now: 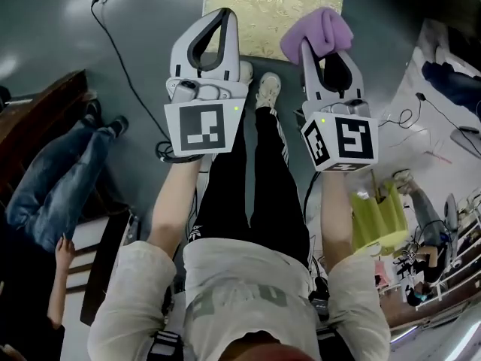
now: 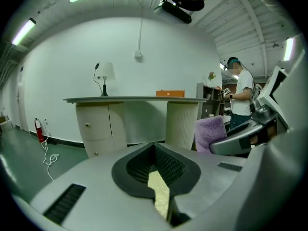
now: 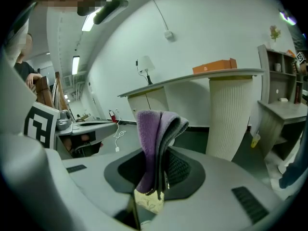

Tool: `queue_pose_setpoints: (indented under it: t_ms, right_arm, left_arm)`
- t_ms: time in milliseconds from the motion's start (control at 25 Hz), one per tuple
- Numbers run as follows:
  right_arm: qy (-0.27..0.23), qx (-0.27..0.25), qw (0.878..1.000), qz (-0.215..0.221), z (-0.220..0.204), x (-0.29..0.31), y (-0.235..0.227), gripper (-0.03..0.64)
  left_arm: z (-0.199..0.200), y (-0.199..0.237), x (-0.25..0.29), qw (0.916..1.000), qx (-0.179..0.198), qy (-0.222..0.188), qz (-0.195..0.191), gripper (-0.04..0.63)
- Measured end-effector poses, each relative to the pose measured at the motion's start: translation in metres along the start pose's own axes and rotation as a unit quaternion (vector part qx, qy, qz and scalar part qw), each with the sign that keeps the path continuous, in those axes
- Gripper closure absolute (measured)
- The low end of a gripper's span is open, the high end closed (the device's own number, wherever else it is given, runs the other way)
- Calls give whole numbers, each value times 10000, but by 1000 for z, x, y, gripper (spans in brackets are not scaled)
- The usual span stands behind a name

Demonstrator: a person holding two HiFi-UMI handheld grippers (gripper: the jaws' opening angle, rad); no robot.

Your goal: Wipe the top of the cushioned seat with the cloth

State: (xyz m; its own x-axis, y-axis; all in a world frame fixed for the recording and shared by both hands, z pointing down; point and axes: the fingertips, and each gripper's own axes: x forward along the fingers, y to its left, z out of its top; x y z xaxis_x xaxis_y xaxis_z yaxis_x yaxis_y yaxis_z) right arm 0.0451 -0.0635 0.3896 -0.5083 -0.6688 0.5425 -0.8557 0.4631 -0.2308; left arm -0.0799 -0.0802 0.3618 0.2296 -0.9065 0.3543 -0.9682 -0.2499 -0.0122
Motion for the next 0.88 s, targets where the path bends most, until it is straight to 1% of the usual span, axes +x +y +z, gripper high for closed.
queue_pose_setpoints:
  t_ms: [120,240,360,480,640,880]
  right_arm:
    - [140,10,9999,21,-25,11,-5,523]
    - [307,105,9995,36,-41,19,-9,523]
    - [419,129,9990,53,-46,24,-15,523]
    - [453,122,9989,63,-50,20,-13,523]
    - [498,105,9987,74,-54,25,-10,523]
    - [530,75,9985,98,-58,33,-7,523]
  left_arm:
    - [-26,-6,7,9999,-39,108,-15,589]
    - [-38,-8,14,9997,-53,237,5,589]
    - [-39,-12,21,9995,-42,325,-5,589]
    - [-37,-13,18,9995,-40,313,-11,589]
    - [-39,-9,18,9994,-138,311,15,589]
    - [-43,-5,18,9995,-37,317,-5,589]
